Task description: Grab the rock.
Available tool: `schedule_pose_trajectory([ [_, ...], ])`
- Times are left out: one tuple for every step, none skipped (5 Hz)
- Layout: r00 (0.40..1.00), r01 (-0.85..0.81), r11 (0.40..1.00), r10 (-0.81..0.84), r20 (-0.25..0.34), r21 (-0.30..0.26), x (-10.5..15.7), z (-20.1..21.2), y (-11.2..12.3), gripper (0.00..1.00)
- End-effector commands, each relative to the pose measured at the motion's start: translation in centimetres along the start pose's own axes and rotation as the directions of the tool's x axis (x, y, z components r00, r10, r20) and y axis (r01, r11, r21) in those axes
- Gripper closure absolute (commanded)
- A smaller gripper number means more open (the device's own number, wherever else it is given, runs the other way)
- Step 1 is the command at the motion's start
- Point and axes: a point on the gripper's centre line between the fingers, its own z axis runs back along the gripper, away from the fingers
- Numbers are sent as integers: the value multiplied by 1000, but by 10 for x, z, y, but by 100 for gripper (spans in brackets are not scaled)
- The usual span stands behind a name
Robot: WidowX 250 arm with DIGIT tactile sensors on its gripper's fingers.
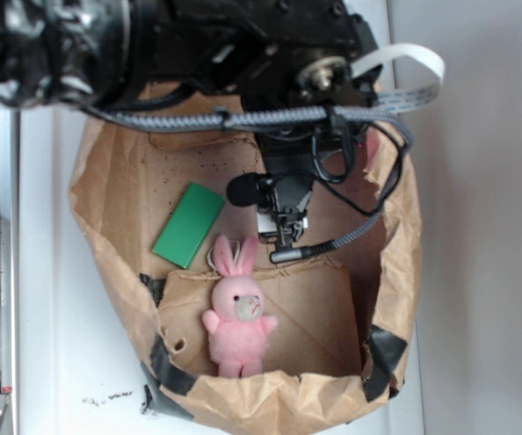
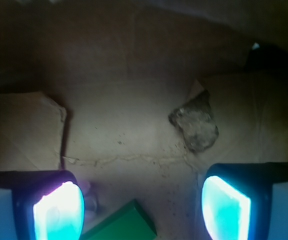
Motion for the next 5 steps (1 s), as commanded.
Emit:
schedule_pose_trajectory([
  [997, -23, 1000, 22, 71, 19, 8, 22, 9, 0],
  [997, -23, 1000, 22, 71, 19, 8, 22, 9, 0],
  [997, -23, 1000, 22, 71, 19, 8, 22, 9, 0],
  [997, -23, 1000, 22, 71, 19, 8, 22, 9, 0],
  [991, -25, 1000, 23, 130, 13, 8, 6, 17, 0],
])
